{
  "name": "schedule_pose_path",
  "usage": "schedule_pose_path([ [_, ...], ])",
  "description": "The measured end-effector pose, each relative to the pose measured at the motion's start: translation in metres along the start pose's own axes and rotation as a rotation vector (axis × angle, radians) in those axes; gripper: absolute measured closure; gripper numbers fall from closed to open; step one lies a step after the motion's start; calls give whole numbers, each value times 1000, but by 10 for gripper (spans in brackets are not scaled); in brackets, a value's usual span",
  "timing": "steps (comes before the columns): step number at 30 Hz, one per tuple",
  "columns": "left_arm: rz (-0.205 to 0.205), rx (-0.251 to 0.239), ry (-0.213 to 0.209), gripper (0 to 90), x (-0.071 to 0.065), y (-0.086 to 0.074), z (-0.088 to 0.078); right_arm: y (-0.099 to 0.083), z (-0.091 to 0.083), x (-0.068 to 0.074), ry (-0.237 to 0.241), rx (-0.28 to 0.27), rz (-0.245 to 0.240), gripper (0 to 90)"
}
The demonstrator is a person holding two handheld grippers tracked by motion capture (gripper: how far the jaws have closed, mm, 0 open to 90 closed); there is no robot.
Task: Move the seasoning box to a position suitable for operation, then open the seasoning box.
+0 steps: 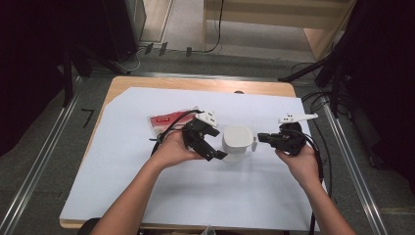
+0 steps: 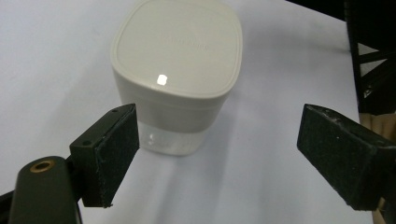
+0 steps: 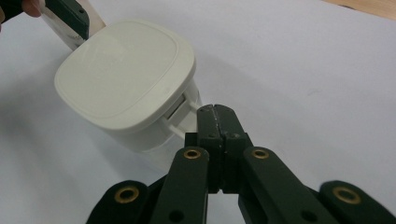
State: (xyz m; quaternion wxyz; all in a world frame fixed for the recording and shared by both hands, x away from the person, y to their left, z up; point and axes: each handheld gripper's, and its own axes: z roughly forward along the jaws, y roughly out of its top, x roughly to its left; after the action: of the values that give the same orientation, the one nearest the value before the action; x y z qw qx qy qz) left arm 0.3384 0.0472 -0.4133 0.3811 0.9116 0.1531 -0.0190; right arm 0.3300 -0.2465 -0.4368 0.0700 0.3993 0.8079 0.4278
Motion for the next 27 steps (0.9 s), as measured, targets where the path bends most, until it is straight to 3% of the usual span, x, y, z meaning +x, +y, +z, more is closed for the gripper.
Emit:
schedule_pose_path([
  [4,5,31,25,142,7,4,0,4,3,-3,15,-17,15,900],
  [6,1,22,27,140,6,8,-1,3,3,-3,22,-21,16,900],
  [9,35,24,25,141,3,14,0,1,4,-3,26,-17,14,900],
  [16,56,24,40,142,5,14,6,-3,6,0,20,-7,1,900],
  [27,42,46,61,131,9,12,19,-7,6,0,27,-10,25,900],
])
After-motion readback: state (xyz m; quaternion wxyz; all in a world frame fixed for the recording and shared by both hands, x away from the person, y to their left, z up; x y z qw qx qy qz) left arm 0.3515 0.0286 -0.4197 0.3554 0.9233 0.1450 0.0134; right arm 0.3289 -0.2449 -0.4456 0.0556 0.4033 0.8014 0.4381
